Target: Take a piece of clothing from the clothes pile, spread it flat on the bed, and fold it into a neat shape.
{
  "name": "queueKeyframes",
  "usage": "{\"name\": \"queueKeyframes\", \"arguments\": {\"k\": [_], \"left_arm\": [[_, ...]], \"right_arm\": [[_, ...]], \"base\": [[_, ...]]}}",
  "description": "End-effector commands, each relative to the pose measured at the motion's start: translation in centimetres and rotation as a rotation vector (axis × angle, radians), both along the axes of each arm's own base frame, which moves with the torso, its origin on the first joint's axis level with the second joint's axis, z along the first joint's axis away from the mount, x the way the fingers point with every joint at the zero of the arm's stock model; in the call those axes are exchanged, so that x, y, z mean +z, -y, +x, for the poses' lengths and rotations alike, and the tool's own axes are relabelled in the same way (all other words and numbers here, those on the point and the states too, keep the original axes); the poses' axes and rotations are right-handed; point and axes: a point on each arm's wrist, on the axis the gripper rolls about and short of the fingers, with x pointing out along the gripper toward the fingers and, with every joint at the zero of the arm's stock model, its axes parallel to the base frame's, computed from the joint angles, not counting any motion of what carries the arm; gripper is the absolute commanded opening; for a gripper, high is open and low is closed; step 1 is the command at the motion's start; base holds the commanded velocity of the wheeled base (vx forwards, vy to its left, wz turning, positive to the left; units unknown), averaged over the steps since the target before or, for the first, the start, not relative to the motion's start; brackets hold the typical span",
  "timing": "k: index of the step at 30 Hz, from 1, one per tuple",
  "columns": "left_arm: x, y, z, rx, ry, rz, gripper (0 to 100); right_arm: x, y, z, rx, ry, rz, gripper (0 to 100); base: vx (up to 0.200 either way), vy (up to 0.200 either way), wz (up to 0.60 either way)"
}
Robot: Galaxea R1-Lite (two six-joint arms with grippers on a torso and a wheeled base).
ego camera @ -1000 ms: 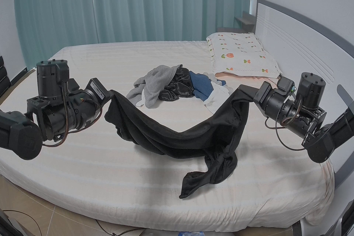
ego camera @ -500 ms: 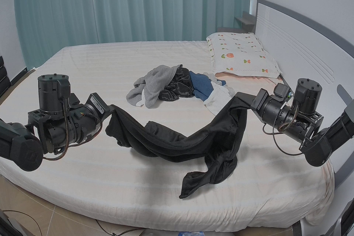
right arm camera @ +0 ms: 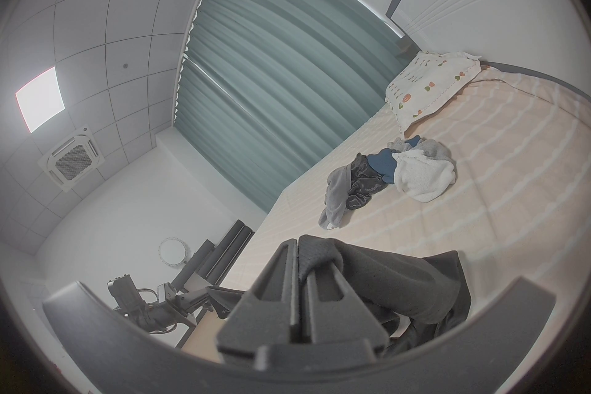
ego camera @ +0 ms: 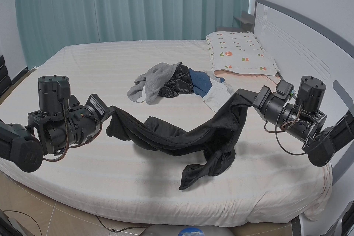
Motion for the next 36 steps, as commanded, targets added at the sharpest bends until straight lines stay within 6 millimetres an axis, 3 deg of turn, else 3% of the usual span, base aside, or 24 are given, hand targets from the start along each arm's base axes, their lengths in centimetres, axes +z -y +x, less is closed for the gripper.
{"name": "queueKeyframes", "arguments": {"k": [1,6,36], "left_arm": [[-0.1,0.0,0.0,-0.001,-0.004,0.002,0],[0.2,0.0,0.2,0.007,0.003,-0.008,0],[2.0,-0.6,-0.6,0.019,0.061,-0.041,0]], "right_arm": [[0.4,0.1,-0.2,0.000,0.011,0.005,0],[0.2,0.1,-0.1,0.000,0.004,0.002,0],[0.9,0.8,0.1,-0.036,0.032,0.003,0]], "base": [[0.000,0.000,0.00],[0.000,0.000,0.00],[0.000,0.200,0.00]]}}
